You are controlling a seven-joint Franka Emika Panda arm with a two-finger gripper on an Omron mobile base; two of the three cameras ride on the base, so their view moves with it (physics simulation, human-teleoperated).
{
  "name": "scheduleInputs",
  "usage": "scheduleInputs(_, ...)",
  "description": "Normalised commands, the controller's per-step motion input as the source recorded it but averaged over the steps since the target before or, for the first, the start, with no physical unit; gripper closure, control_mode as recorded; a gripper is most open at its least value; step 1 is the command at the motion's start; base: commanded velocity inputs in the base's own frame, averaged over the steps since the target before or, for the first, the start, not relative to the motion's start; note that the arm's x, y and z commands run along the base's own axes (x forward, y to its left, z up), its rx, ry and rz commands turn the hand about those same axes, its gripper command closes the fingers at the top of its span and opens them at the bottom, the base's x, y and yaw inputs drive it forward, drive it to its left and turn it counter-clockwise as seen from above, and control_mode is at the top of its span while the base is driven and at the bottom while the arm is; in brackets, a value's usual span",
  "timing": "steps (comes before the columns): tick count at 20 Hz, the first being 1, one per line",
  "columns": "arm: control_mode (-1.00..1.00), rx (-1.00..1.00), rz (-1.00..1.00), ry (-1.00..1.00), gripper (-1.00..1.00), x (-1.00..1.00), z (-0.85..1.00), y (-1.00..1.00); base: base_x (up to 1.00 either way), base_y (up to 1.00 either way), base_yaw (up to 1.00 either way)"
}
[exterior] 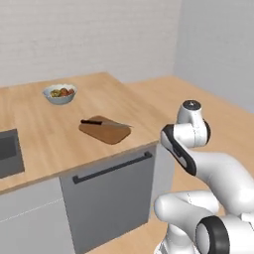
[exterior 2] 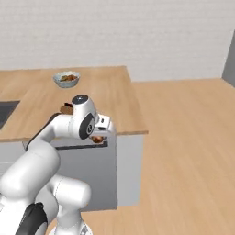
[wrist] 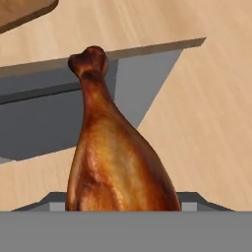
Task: Pick up the knife from the drawer and place it on the cutting board. Then place the meat from the plate to the cutting board.
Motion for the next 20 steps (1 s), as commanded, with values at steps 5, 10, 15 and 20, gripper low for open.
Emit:
scheduleInputs(5, 1.0, 0.0, 0.0, 0.0, 1.0, 0.0, 0.0, 0.0, 0.49, -0.39, 0.62)
scheduleInputs(10, 1.0, 0.0, 0.0, 0.0, 1.0, 0.0, 0.0, 0.0, 0.75, -0.37, 0.54)
scheduleInputs(15, 1.0, 0.0, 0.0, 0.0, 1.0, 0.0, 0.0, 0.0, 0.88, -0.06, 0.24)
scheduleInputs(20, -1.0, -0.01, 0.02, 0.11, 1.0, 0.43, -0.04, 0.1, 0.36, 0.0, 0.05)
